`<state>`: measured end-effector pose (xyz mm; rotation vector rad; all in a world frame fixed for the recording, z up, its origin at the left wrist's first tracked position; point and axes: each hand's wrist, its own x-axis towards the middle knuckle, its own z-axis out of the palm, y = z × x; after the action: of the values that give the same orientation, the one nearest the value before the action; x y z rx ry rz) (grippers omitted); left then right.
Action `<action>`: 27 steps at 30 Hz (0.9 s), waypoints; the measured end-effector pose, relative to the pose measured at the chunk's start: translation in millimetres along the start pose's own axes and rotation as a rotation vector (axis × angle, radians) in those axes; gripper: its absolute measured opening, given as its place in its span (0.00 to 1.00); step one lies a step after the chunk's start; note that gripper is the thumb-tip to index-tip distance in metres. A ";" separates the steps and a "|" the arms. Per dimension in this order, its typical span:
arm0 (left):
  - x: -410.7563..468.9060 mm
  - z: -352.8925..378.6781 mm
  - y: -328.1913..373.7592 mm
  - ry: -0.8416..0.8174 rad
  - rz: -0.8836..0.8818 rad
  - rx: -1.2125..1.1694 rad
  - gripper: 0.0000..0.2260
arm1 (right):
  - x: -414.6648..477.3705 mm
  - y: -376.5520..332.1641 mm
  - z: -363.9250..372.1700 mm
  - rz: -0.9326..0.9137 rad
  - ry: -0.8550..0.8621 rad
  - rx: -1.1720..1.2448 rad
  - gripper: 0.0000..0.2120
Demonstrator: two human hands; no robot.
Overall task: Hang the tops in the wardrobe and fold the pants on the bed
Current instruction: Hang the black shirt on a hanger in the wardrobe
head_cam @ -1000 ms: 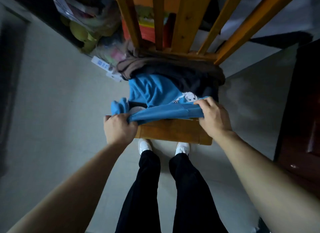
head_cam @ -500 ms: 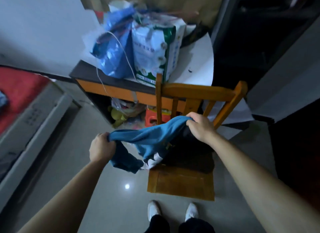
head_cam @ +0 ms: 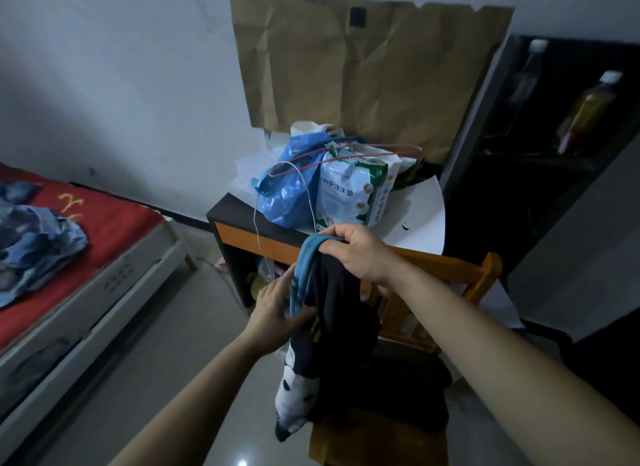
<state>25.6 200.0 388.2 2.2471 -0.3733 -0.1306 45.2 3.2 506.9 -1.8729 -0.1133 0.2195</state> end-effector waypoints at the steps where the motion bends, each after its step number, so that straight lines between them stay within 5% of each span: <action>1: 3.2 -0.7 3.4 0.015 0.035 -0.082 0.30 | 0.8 -4.3 0.0 0.006 -0.008 0.020 0.04; 5: 7.2 -0.5 12.8 0.152 -0.023 -0.169 0.02 | 5.5 -12.0 -2.9 0.101 0.044 0.158 0.06; 11: -3.1 -18.0 18.0 0.613 -0.126 -0.132 0.05 | 15.0 -22.8 3.6 0.187 0.065 0.360 0.12; 15: -21.4 -25.7 16.7 0.414 0.004 -0.005 0.20 | 25.1 -25.8 27.0 0.216 0.049 0.409 0.12; 20: -36.9 -24.7 17.2 0.306 -0.244 0.295 0.32 | 30.0 -38.7 56.5 0.209 -0.061 0.570 0.11; 22: -37.9 -22.0 11.3 0.276 -0.381 0.265 0.29 | 30.4 -44.9 68.3 0.211 -0.131 0.619 0.11; 27: -60.8 -33.0 -16.3 0.358 -0.686 0.101 0.04 | 33.6 -61.5 86.7 0.176 -0.181 0.690 0.13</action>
<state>-21.4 252.8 395.3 2.3497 0.6006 -0.0626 61.9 109.4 536.7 -1.1727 0.0079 0.4827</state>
